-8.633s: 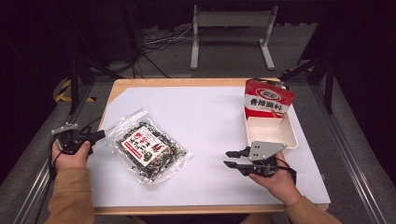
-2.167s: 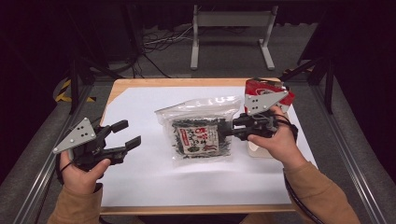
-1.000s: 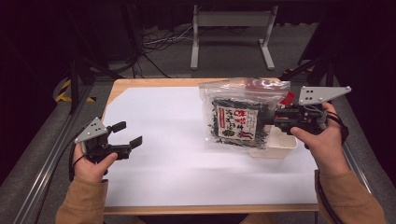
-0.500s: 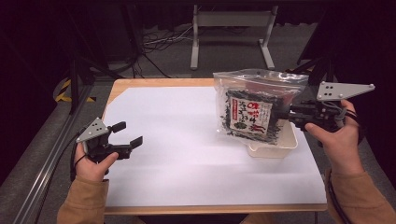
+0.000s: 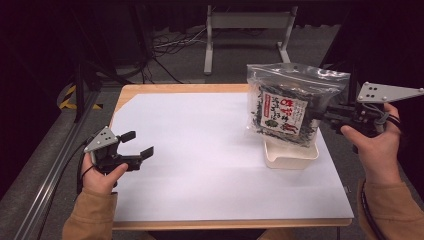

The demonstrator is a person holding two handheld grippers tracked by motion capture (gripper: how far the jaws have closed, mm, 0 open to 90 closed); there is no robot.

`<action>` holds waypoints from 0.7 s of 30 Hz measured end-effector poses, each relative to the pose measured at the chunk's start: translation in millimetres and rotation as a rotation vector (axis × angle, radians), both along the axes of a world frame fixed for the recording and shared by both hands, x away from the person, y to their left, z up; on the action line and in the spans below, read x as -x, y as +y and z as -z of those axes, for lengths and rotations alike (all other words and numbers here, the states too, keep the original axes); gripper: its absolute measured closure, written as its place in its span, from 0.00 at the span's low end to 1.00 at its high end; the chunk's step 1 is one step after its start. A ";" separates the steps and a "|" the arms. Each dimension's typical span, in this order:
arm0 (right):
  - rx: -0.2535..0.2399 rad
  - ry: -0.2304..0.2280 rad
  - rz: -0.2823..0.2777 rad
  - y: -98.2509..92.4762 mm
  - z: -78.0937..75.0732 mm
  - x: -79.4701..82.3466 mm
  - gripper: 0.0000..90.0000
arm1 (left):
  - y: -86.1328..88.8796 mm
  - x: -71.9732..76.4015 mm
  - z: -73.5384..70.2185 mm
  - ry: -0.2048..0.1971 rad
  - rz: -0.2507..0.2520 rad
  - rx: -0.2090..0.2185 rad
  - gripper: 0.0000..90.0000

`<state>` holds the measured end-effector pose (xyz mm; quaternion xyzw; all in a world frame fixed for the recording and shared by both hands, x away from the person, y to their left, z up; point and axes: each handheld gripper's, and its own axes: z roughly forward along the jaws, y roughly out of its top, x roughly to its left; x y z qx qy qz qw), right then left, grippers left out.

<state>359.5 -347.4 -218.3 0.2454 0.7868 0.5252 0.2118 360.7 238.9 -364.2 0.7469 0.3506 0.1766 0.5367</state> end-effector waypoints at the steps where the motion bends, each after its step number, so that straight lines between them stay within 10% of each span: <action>1: 0.001 -0.002 0.008 -1.4 0.7 -0.3 0.87 | -0.1 0.1 0.3 0.003 -0.003 0.005 0.12; 21: 0.014 0.018 0.202 -24.6 40.4 -15.8 0.87 | -0.4 -1.1 1.9 -0.002 -0.005 -0.008 0.11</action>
